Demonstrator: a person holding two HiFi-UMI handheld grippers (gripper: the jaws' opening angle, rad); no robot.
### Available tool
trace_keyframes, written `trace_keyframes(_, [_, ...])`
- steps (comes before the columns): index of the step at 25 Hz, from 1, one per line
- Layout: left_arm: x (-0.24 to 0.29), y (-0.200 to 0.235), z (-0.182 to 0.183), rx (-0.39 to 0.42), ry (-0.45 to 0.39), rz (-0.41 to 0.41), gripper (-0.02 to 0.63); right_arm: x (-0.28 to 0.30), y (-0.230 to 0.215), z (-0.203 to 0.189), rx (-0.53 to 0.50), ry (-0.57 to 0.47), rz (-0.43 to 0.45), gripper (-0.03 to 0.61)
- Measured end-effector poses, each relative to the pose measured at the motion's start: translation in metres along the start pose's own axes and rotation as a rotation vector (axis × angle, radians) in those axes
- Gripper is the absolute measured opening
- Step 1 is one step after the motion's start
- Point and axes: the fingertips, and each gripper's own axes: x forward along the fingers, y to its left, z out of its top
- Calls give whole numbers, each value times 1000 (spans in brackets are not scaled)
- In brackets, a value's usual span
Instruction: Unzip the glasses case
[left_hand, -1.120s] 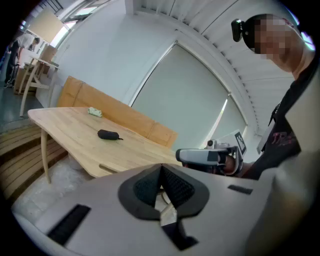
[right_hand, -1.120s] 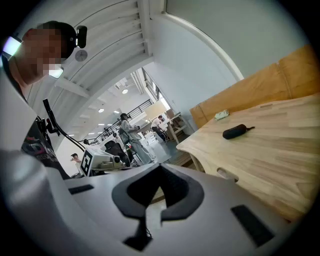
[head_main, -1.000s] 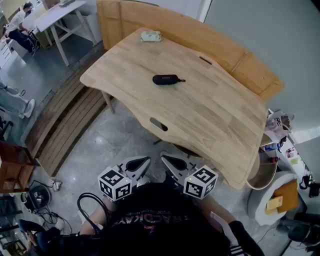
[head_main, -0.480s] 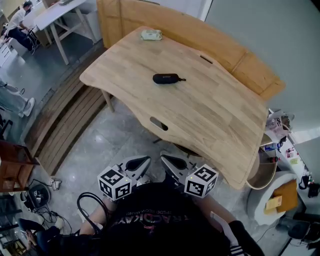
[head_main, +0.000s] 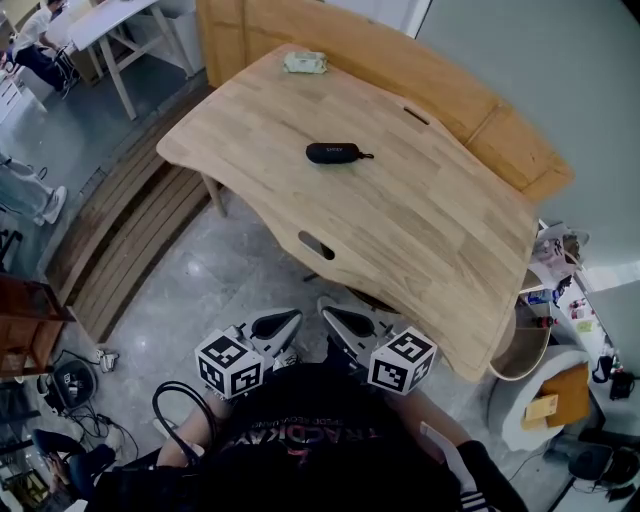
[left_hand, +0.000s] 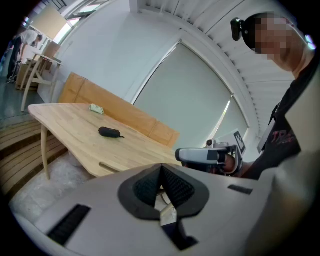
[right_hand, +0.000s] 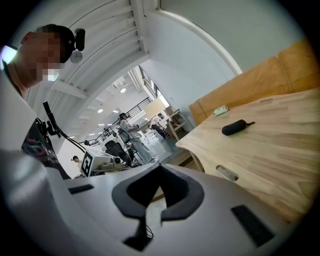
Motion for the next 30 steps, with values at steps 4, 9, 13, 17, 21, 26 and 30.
trace_keyframes(4, [5, 1, 0, -11, 9, 3, 11, 0, -6, 1, 14, 10, 1, 15])
trace_keyframes(9, [13, 2, -2, -23, 25, 5, 11, -1, -16, 1, 25, 19, -4, 15])
trace_keyframes(13, [23, 2, -2, -36, 37, 1, 11, -5, -27, 4, 32, 14, -21, 15])
trace_keyframes(17, [34, 0, 1, -39, 45, -8, 11, -12, -41, 15, 18, 1, -49, 15])
trace_keyframes(21, [48, 2, 8, -48, 36, -4, 11, -16, -60, 30, 15, -8, -69, 15])
trace_keyframes(26, [60, 7, 19, -64, 9, 23, 11, -16, -85, 52, -31, 3, -81, 15])
trace_keyframes(30, [64, 17, 26, -88, -15, 68, 11, -7, -111, 74, -69, 19, -74, 15])
